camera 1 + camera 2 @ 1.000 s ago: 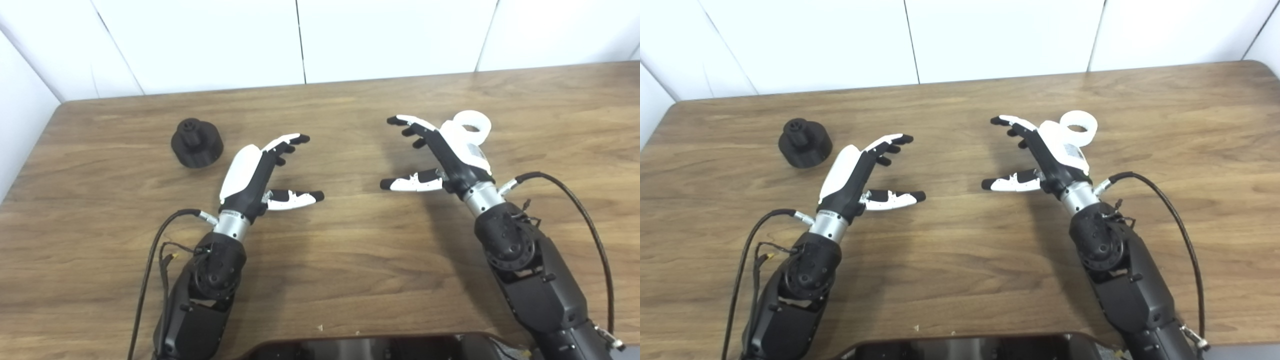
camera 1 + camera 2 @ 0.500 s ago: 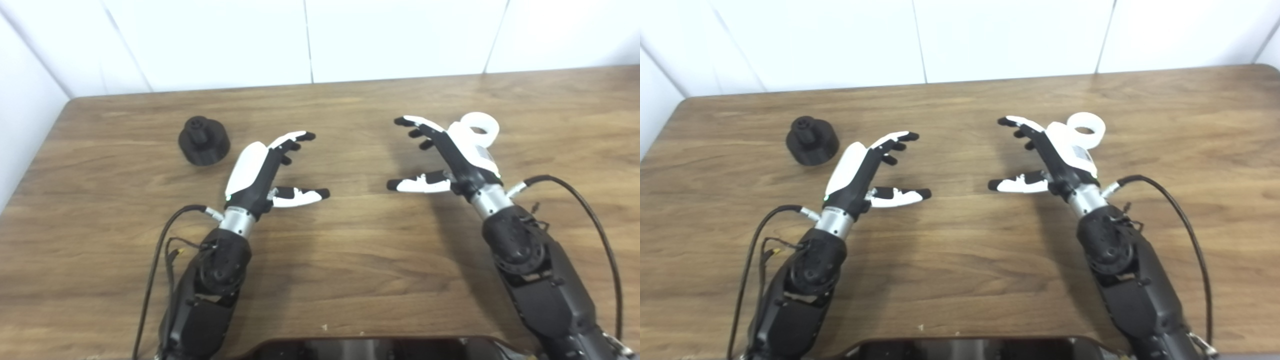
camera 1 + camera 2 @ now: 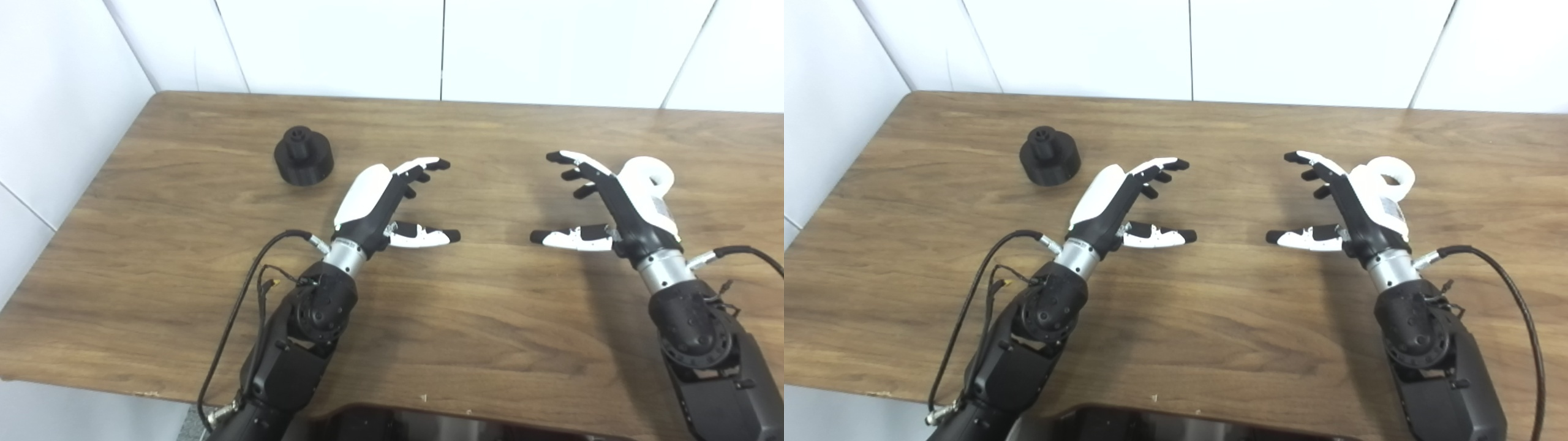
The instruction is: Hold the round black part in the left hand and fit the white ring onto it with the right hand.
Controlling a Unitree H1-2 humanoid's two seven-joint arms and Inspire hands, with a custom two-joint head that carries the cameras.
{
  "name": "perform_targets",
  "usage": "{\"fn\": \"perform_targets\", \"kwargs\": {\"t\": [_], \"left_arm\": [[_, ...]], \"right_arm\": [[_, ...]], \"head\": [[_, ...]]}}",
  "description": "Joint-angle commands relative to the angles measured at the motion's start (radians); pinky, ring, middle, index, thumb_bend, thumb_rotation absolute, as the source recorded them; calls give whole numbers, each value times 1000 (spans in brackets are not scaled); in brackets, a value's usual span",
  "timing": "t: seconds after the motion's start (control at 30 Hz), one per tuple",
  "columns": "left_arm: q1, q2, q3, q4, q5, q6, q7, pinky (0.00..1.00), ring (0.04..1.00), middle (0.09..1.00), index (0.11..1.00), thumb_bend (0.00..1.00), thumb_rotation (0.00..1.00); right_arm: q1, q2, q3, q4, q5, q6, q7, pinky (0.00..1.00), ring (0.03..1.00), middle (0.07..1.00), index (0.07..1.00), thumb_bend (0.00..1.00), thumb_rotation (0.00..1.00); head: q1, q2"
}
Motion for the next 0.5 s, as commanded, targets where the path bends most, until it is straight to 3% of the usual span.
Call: {"fn": "perform_targets", "kwargs": {"t": [0.0, 0.2, 0.37, 0.47], "left_arm": [[-35, 3, 7, -24, 7, -10, 24, 673, 796, 849, 801, 829, 247], [-27, 16, 17, -36, 48, -5, 48, 660, 793, 855, 799, 816, 270], [-15, 23, 60, -49, 157, 38, 151, 739, 924, 967, 807, 841, 337], [-21, 51, 89, -63, 177, 74, 139, 847, 990, 997, 819, 844, 368]], "right_arm": [[-32, -4, -13, -21, 9, -28, -12, 647, 777, 845, 828, 826, 235], [-31, -1, -12, -16, 7, -26, -15, 655, 784, 847, 828, 826, 225], [-30, 0, -12, -12, 5, -29, -17, 659, 789, 851, 831, 823, 229], [-31, -2, -16, -6, 13, -39, -20, 654, 785, 851, 830, 821, 229]], "head": [[7, -2], [13, -6], [17, -10], [20, -10]]}}
